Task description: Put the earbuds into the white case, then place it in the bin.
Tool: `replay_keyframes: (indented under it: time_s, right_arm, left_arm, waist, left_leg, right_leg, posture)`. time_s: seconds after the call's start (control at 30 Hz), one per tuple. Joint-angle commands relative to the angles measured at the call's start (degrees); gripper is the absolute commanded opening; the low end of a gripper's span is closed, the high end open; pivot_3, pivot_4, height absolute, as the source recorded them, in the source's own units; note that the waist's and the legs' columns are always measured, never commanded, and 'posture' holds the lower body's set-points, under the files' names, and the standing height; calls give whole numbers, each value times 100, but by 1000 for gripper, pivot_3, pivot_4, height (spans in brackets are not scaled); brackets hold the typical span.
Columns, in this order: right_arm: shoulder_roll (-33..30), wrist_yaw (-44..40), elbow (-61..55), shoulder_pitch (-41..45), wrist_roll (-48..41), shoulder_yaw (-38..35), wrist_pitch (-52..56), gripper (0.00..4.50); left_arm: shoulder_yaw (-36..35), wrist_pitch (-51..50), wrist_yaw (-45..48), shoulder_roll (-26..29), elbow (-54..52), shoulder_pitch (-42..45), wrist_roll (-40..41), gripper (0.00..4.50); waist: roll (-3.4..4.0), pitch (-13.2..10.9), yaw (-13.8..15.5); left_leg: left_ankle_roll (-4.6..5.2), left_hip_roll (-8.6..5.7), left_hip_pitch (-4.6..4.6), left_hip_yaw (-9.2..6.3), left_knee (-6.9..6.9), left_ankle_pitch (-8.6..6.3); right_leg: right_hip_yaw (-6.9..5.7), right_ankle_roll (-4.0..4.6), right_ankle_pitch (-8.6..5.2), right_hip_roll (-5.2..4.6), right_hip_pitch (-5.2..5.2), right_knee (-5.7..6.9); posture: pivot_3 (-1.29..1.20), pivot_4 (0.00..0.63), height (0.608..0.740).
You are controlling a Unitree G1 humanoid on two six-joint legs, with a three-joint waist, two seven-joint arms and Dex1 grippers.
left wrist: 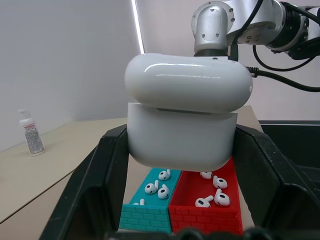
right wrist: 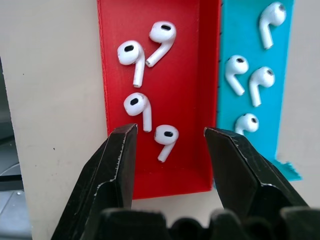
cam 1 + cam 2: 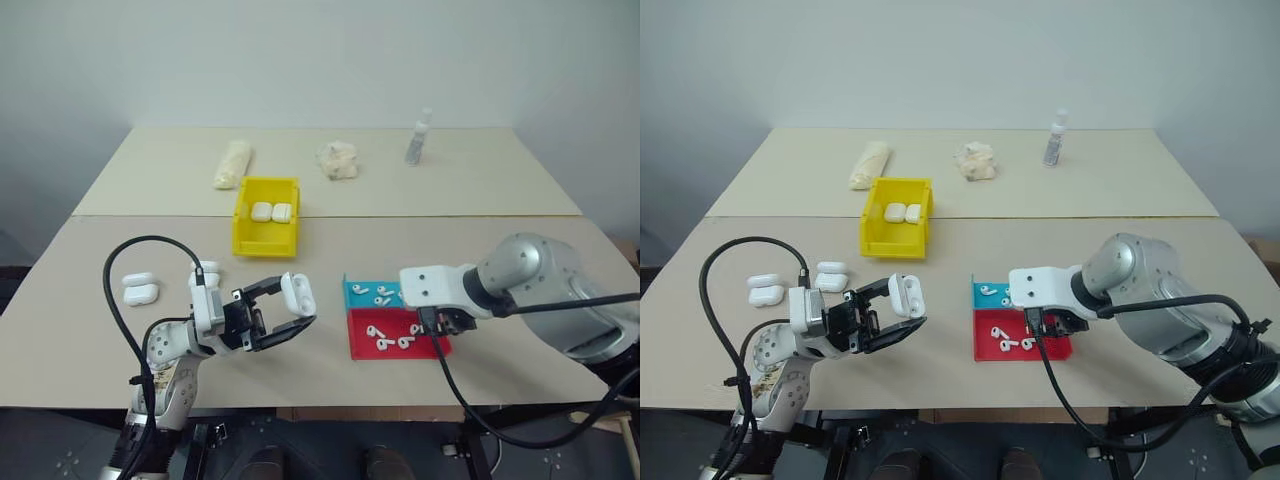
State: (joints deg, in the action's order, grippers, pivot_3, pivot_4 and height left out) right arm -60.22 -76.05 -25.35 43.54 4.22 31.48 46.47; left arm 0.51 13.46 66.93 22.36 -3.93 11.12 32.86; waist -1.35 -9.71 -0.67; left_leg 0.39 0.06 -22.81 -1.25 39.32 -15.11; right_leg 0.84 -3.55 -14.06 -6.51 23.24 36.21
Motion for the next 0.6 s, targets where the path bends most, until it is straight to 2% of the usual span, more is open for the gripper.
replay_keyframes:
  time_s: [0.03,0.4,0.5,0.6]
  right_arm:
    - [-8,96,-121,-50,165,-33,63,2513]
    - [148,263,102,-264,388,81,-18,2513]
    - [176,299,265,-299,535,160,-159,1938]
    - [228,287,337,-327,562,131,-251,1938]
  left_arm:
    - [-64,-43,-50,52,-191,99,-20,2790]
    - [-39,-96,-125,56,-257,29,-161,2790]
    - [-42,-137,-175,66,-311,-4,-159,2790]
    - [-46,-159,-214,82,-338,-24,-185,2790]
  waist:
    - [0,0,-1]
    - [0,0,-3]
    - [0,0,-3]
    - [1,0,-6]
  left_leg:
    - [0,0,0,0,0,0]
    - [0,0,0,-1,0,0]
    - [0,0,0,-1,0,0]
    - [0,0,0,0,0,0]
  right_leg:
    - [0,0,0,0,0,0]
    - [0,0,0,1,0,0]
    - [0,0,0,1,0,-1]
    - [0,0,0,1,0,-1]
  posture:
    - [0,150,740]
    - [0,150,740]
    - [0,150,740]
    - [0,150,740]
